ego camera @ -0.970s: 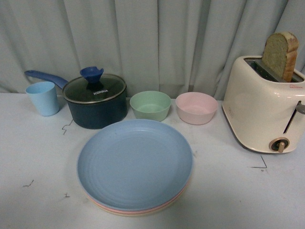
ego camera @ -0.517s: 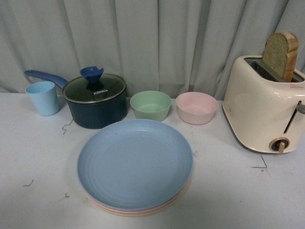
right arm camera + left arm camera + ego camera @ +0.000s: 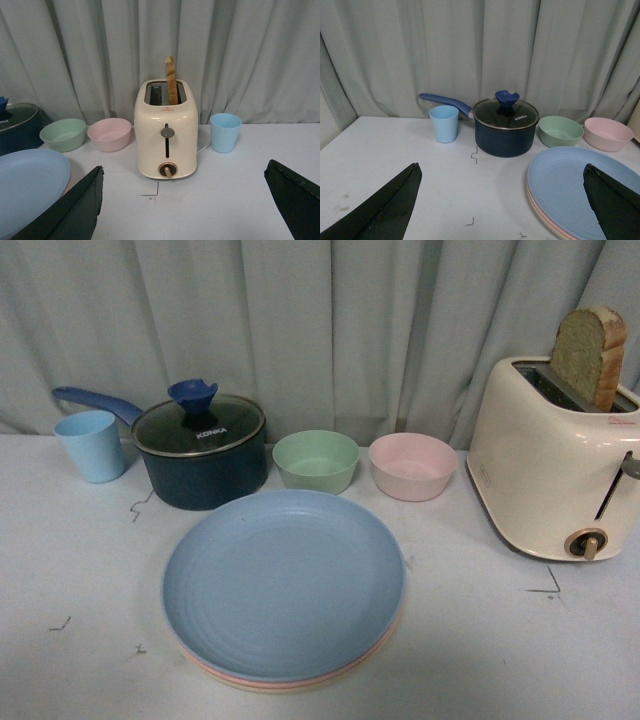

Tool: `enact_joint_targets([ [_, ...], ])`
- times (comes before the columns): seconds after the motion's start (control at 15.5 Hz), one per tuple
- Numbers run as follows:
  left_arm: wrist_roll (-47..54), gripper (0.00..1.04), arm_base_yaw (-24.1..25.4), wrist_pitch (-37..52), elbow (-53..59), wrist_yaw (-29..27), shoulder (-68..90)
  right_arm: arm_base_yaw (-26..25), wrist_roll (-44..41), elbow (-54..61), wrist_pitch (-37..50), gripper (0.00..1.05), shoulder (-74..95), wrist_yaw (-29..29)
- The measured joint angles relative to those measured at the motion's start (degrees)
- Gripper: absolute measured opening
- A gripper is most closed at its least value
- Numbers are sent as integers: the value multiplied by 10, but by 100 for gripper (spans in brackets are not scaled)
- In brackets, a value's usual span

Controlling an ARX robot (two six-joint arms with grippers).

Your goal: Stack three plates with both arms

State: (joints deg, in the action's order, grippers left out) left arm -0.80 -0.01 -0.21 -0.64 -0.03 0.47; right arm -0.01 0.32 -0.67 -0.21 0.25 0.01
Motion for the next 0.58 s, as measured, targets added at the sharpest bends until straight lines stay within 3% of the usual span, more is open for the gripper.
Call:
enact_joint_targets([
  [0.58, 0, 98, 0, 0, 0, 0, 0, 0, 0, 0, 0, 98, 0, 0],
])
